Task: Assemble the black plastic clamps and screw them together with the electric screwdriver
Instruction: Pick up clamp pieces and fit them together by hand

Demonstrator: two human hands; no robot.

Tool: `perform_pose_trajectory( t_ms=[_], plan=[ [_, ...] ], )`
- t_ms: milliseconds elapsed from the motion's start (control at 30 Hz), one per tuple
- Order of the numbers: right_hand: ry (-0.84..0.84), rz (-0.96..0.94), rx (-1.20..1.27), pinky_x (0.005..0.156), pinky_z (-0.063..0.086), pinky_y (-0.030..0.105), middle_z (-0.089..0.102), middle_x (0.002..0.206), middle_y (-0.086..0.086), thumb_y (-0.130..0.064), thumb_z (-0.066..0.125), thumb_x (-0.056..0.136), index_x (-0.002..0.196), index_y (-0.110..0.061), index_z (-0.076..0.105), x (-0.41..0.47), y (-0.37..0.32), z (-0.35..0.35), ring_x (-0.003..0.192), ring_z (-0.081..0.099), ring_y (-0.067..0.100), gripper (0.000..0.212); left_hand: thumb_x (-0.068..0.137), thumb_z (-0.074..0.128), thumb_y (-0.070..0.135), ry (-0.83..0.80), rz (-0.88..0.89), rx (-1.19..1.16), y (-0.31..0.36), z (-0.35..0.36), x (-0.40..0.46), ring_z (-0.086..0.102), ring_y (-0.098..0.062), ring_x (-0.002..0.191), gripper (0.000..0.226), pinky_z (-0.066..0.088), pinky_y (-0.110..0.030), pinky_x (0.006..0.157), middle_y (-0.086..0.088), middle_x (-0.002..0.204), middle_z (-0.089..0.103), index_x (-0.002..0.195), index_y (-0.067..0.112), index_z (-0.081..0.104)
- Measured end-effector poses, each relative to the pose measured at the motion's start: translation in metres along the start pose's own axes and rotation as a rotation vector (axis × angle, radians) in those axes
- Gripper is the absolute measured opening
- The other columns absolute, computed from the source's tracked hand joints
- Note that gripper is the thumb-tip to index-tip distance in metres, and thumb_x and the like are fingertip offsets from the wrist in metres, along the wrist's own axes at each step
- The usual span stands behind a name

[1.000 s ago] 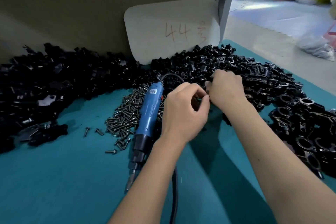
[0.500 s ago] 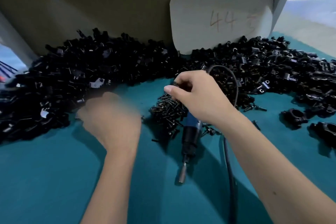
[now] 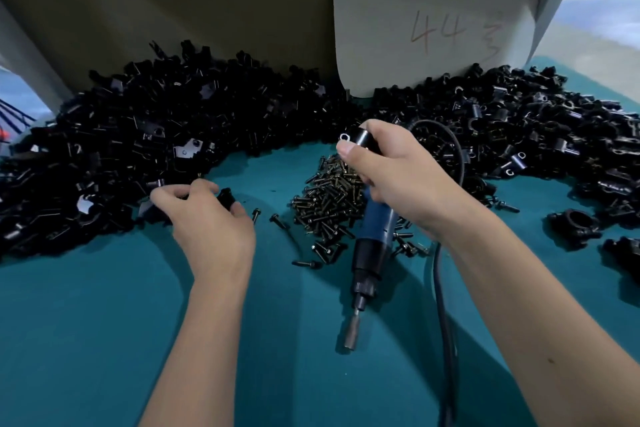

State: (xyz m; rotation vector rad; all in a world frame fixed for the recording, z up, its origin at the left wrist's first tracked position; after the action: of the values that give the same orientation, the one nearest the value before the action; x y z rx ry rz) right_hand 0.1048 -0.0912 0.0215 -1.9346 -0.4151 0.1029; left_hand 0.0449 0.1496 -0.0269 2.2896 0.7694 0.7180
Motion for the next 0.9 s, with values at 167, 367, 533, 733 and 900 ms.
perform_pose_trajectory(
  t_ms=[167, 367, 533, 733, 900],
  plan=[
    [0.032, -0.062, -0.077, 0.059, 0.037, 0.035, 0.04, 0.065, -0.005, -0.045, 0.055, 0.106, 0.09, -0.006, 0.053, 0.003, 0.002, -0.004, 0.054, 0.037, 0.013, 0.042, 0.086, 0.079, 0.012, -0.041, 0.056, -0.318, 0.02, 0.015, -0.012, 0.059, 0.016, 0.069, 0.02, 0.043, -0.007, 0.071, -0.006, 0.124, 0.052, 0.103, 0.022, 0.073],
    [0.084, -0.027, -0.007, 0.09, 0.034, 0.034, 0.042, 0.089, -0.026, -0.038, 0.051, 0.109, 0.148, -0.027, 0.051, 0.009, 0.019, -0.014, 0.08, 0.038, -0.006, 0.04, 0.093, 0.071, -0.001, -0.396, -0.11, -1.065, 0.048, 0.044, -0.03, 0.067, -0.007, 0.08, 0.025, 0.054, -0.021, 0.073, 0.002, 0.097, 0.075, 0.102, 0.021, 0.076],
    [0.118, -0.09, 0.124, 0.078, 0.04, 0.037, 0.067, 0.095, -0.007, -0.027, 0.058, 0.105, 0.12, -0.027, 0.05, 0.007, 0.017, -0.011, 0.079, 0.054, 0.006, 0.018, 0.101, 0.049, -0.004, -0.682, -0.41, -1.456, 0.063, 0.064, -0.047, 0.063, -0.015, 0.077, 0.03, 0.055, -0.02, 0.066, -0.02, 0.114, 0.068, 0.122, 0.005, 0.068],
    [0.183, -0.188, 0.041, 0.09, 0.054, 0.043, 0.075, 0.112, -0.011, -0.028, 0.077, 0.091, 0.109, -0.037, 0.067, 0.005, 0.011, -0.021, 0.093, 0.065, 0.002, 0.022, 0.076, 0.055, 0.003, -0.76, -0.548, -1.587, 0.063, 0.068, -0.052, 0.062, -0.022, 0.081, 0.042, 0.056, -0.025, 0.066, -0.02, 0.106, 0.069, 0.113, -0.001, 0.074],
    [0.203, -0.199, -0.009, 0.094, 0.057, 0.049, 0.074, 0.105, -0.008, -0.02, 0.084, 0.087, 0.109, -0.032, 0.078, 0.003, 0.011, -0.021, 0.098, 0.07, 0.02, 0.026, 0.071, 0.069, -0.001, -0.798, -0.521, -1.599, 0.062, 0.067, -0.052, 0.066, -0.018, 0.078, 0.045, 0.055, -0.025, 0.067, -0.022, 0.107, 0.07, 0.115, -0.004, 0.074]
  ],
)
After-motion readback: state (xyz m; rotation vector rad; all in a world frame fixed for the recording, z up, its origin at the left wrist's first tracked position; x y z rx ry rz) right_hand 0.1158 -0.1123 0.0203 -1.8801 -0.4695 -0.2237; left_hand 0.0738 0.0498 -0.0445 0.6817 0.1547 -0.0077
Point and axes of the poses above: each hand's wrist, its own x-axis towards the middle knuckle, its own z-axis out of the palm, y = z × x, the point moved 7 cm from there along x, towards the middle knuckle
